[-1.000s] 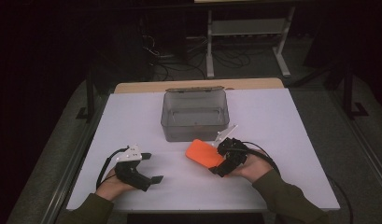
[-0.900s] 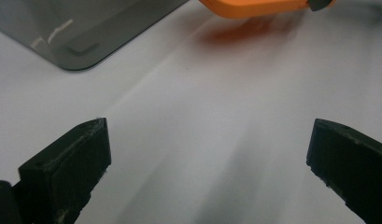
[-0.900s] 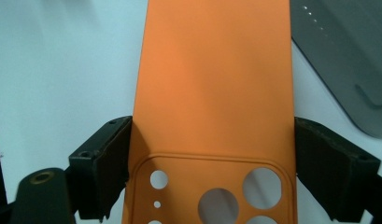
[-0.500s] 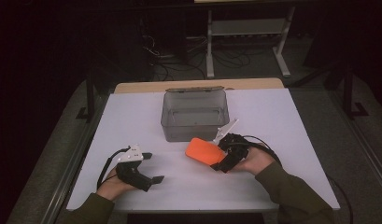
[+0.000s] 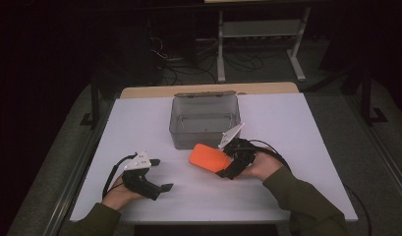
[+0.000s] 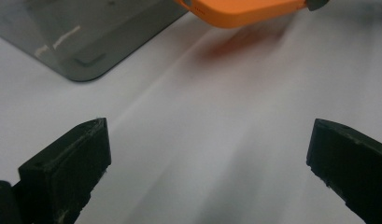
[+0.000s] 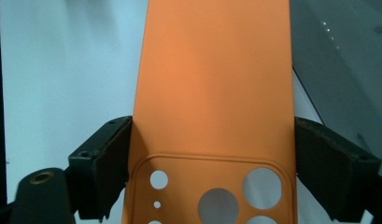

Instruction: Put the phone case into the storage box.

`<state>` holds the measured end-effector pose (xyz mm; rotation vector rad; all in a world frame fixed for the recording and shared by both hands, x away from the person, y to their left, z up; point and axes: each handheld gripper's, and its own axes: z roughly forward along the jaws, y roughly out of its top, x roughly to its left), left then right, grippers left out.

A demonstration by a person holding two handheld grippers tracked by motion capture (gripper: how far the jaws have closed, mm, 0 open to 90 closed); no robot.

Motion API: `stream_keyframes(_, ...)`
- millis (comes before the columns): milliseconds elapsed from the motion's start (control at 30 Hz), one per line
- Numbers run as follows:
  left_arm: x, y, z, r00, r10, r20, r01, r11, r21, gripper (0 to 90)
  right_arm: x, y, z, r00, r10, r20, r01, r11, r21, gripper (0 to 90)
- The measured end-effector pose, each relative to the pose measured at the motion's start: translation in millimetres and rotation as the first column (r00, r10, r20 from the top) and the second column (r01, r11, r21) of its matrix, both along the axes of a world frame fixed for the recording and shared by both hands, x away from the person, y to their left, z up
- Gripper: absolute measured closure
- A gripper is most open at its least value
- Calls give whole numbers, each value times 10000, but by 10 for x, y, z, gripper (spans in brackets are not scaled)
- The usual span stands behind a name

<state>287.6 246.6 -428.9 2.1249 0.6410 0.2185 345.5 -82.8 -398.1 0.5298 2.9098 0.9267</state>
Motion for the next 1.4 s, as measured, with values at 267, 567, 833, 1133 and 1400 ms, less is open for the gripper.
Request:
stream_keyframes(267,27,-43,38,9999,-73,114,74,9999,-68,0,-2,29,-26,9999,90,-66,-91,9999,-121,152)
stream_keyframes(567,50,-155,57,9991,-224,369,228,9997,-110,0,-9,34,-28,9999,135,-104,-137,9998,-153,152)
stream_keyframes(833,86,-237,109,9981,-255,553,271,9992,-283,0,-13,40,-17,9998,201,-65,-202,9997,-124,152)
stream_keyframes(1133,159,-356,155,9966,-415,710,443,9983,-387,0,-24,54,-17,9997,228,-101,-229,9997,-127,152)
stream_keyframes(1400,209,-459,202,9944,-680,812,721,9962,-492,0,-21,61,-26,9996,270,-71,-271,9995,-141,152)
